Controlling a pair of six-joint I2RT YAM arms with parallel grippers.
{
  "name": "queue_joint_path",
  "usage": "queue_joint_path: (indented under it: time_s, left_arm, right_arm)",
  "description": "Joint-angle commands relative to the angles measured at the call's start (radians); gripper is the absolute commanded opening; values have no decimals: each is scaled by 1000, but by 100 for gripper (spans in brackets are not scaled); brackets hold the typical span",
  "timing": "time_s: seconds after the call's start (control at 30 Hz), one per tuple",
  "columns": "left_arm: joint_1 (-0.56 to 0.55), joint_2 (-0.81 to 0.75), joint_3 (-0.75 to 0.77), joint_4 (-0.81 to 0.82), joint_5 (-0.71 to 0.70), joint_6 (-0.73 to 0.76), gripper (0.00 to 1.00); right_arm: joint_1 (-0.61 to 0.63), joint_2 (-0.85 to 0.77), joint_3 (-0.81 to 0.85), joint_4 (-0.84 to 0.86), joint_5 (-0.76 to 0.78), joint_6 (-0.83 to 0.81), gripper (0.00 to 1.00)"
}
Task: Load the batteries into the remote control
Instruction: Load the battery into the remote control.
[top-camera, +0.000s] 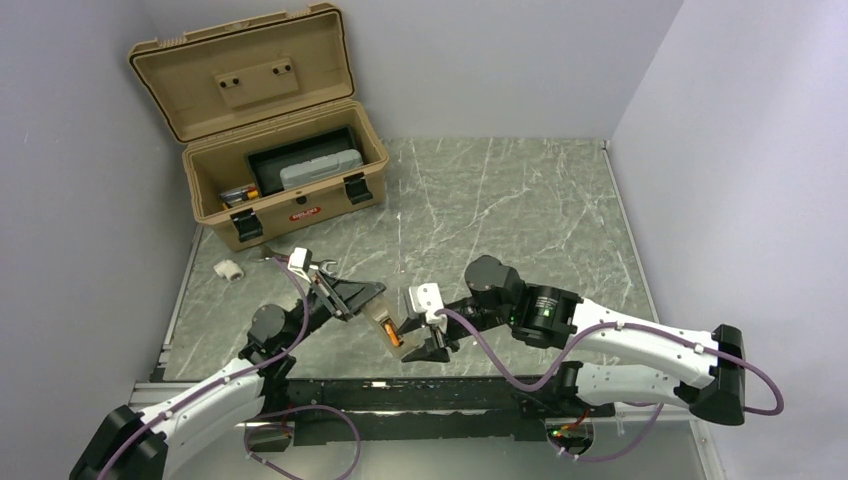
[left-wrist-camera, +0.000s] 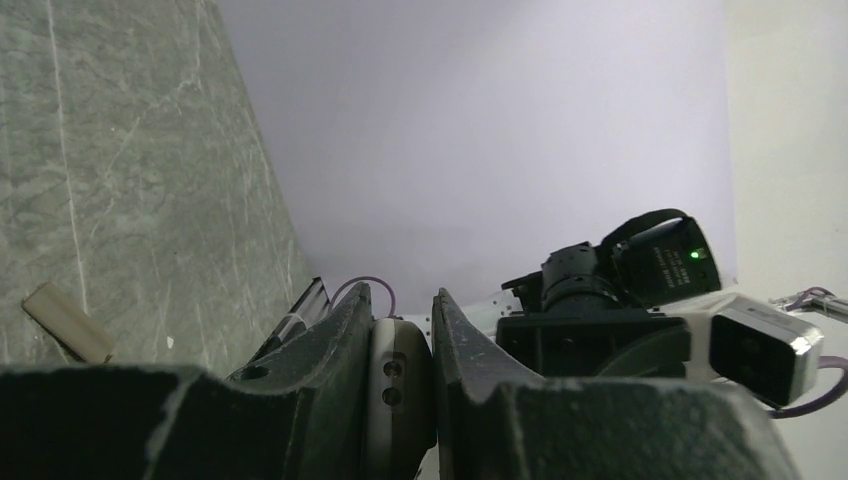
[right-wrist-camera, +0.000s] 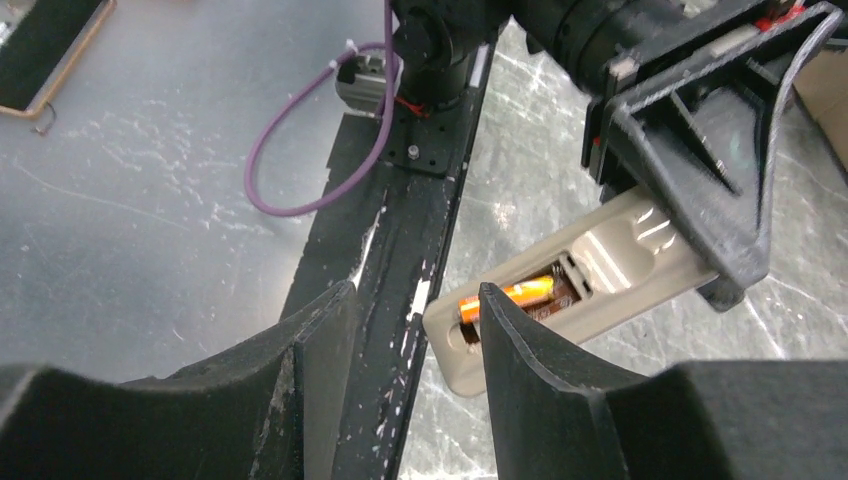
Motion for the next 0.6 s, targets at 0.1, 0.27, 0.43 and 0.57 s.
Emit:
queue_joint_path:
  time_s: [0.1,0.27,0.43,0.57]
  left_arm:
    - [-4,-31,-19,65,22,-6,0]
    - [-4,-29,-25,82,24,-14,0]
    - [-4,-35,-30,89,25,-17,0]
    - [-4,-57,-35,69,23,-17,0]
  right_arm:
    - [1,-101,-185,261,-38,-152,54]
    - [-1,-48,-153,269,-70,-166,55]
    - [-3,-35,-161,324,-99,-165,55]
    - [-3,-46,-167,330,-93,-167,56]
